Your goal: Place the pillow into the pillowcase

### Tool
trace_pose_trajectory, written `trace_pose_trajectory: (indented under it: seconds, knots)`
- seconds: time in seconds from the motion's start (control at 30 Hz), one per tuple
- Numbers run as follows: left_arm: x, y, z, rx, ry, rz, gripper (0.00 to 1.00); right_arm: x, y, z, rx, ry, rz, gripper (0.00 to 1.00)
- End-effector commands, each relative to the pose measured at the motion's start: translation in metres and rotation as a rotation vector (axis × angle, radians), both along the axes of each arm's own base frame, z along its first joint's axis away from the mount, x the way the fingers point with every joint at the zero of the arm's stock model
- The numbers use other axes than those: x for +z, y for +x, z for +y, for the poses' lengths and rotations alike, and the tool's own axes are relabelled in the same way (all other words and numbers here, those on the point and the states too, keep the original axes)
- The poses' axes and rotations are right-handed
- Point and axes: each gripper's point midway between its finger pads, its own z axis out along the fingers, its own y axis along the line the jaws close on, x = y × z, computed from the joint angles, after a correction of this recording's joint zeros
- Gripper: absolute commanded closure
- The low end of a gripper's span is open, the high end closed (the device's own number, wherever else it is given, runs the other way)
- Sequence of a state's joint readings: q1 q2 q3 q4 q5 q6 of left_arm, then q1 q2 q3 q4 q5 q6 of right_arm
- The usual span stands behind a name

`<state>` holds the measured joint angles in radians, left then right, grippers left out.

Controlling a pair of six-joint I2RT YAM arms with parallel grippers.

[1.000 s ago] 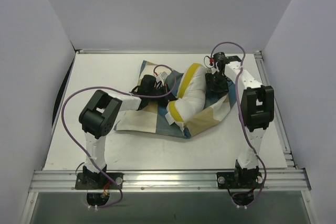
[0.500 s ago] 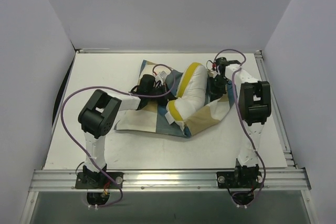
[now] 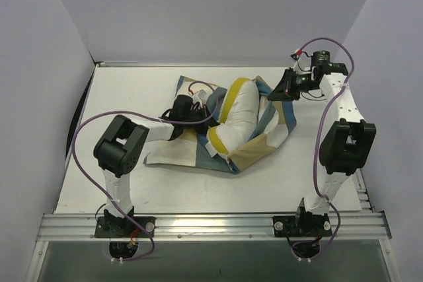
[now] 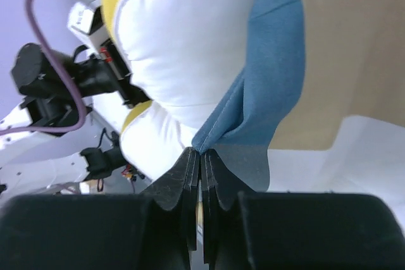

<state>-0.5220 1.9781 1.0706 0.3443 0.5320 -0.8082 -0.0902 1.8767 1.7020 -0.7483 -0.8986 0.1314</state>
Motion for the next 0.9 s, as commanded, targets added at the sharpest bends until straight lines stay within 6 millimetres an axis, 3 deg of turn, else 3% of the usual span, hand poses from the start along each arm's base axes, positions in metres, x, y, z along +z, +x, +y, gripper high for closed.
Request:
trace_pose_trajectory:
  seconds: [0.0,0.1,0.13,0.2,0.23,0.27,0.33,0.4,0.43,0.53,0.6,0.67,0.77,0.8,0.87]
  knots:
    - [-0.112,-0.049,0.073,0.068,0.391,0.227,1.00,0.041,-0.015,0.020,0.062,0.174,-0.008,1.00]
    - [-0.082,-0.048,0.055,-0.016,0.334,0.108,1.00,0.038,-0.007,0.015,0.042,0.154,-0.009,1.00]
    - [-0.058,-0.049,0.042,-0.065,0.298,0.048,1.00,0.036,-0.006,0.016,0.043,0.152,-0.001,1.00]
    - [-0.036,-0.059,0.025,-0.161,0.315,-0.070,1.00,0.031,0.000,0.019,0.047,0.147,0.007,1.00]
    - [-0.022,-0.074,0.010,-0.213,0.328,-0.118,1.00,0.030,0.000,0.025,0.065,0.148,0.010,1.00]
    - [-0.019,-0.076,0.006,-0.228,0.356,-0.163,1.00,0.030,0.003,0.030,0.078,0.146,0.005,1.00]
    - [-0.012,-0.097,0.000,-0.283,0.400,-0.188,1.00,0.027,0.007,0.040,0.106,0.147,0.002,1.00]
    - [-0.001,-0.104,0.000,-0.312,0.391,-0.256,0.86,0.025,0.007,0.044,0.125,0.155,0.001,1.00]
    - [0.011,-0.107,0.001,-0.319,0.373,-0.280,0.73,0.022,0.004,0.045,0.131,0.158,0.010,1.00]
    - [0.034,-0.114,0.011,-0.372,0.363,-0.320,0.58,0.020,-0.006,0.048,0.156,0.158,0.009,1.00]
    - [0.061,-0.103,0.017,-0.372,0.315,-0.368,0.48,0.015,-0.017,0.051,0.178,0.155,0.016,1.00]
    - [0.107,-0.079,0.023,-0.320,0.263,-0.472,0.24,0.011,-0.027,0.051,0.187,0.158,0.036,1.00]
    - [0.138,-0.058,0.022,-0.289,0.248,-0.518,0.18,0.013,-0.041,0.062,0.225,0.158,0.034,1.00]
    - [0.161,-0.046,0.017,-0.267,0.234,-0.556,0.15,0.014,-0.047,0.066,0.234,0.161,0.038,1.00]
    - [0.160,-0.034,0.010,-0.247,0.243,-0.510,0.14,0.015,-0.052,0.069,0.244,0.162,0.037,1.00]
